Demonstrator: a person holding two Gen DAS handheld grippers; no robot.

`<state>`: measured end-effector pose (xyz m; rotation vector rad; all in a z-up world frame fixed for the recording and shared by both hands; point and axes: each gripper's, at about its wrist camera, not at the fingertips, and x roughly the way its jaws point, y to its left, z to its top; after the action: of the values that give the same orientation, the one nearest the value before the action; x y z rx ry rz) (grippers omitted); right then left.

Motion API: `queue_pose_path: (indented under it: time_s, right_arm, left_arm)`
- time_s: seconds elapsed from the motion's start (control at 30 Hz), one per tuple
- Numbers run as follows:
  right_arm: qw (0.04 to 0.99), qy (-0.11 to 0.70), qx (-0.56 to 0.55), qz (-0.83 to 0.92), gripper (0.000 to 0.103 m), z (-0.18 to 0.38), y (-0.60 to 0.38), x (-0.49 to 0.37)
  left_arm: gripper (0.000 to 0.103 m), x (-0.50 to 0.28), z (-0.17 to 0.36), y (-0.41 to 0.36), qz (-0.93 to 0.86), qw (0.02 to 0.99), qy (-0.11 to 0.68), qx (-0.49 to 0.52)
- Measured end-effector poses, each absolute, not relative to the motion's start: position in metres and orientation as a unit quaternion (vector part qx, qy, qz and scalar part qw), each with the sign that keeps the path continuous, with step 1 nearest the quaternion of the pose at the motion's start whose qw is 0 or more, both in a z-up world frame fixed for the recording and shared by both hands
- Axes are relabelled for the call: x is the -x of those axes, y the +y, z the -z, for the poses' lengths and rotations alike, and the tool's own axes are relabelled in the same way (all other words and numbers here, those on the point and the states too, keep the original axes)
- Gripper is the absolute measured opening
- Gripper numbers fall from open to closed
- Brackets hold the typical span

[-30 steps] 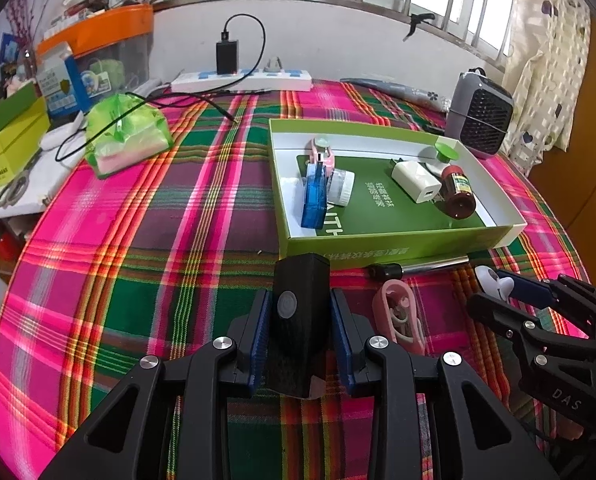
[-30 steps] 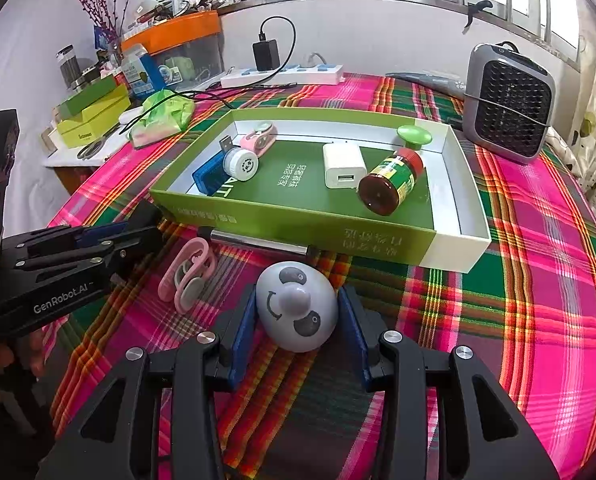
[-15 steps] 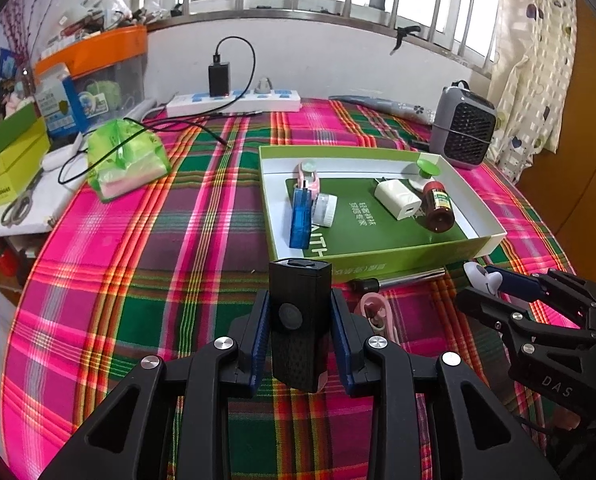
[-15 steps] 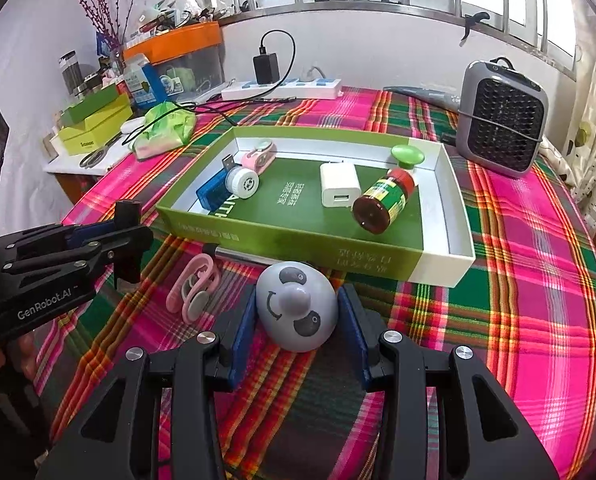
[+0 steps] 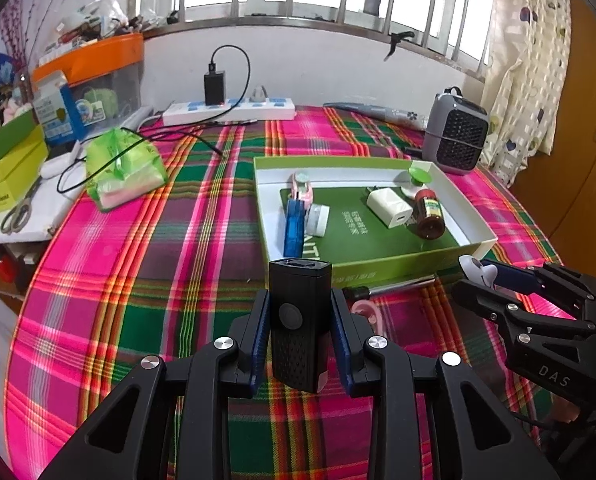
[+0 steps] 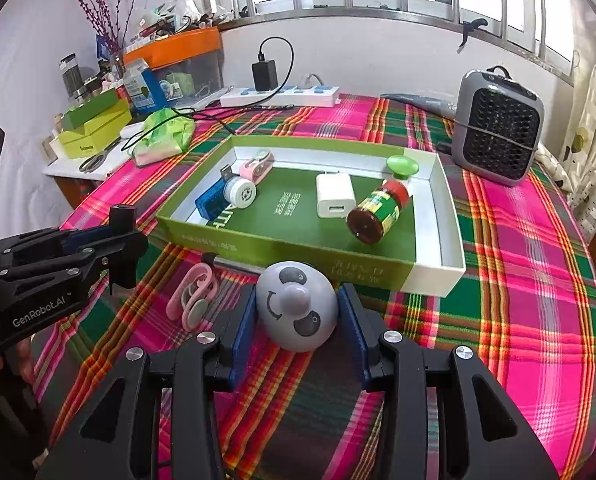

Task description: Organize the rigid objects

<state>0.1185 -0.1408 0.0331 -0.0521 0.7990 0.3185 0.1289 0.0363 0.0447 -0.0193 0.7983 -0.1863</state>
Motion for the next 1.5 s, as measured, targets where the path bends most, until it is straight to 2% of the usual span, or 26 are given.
queue_pose_path:
  time_s: [0.7, 1.5]
  right_arm:
    - [0.919, 0.369, 0.027, -0.137, 0.042, -0.06, -0.156, -0.168]
    - [0.907, 0.399, 0.033, -0.128, 0.042, -0.044, -0.162, -0.232]
  left_arm:
    - [0.028, -0.175, -0.057, 0.013, 0.126, 0.916, 0.382, 0.005]
    - [0.028, -0.219, -0.044, -0.015, 0.144, 0.905, 0.4, -0.006]
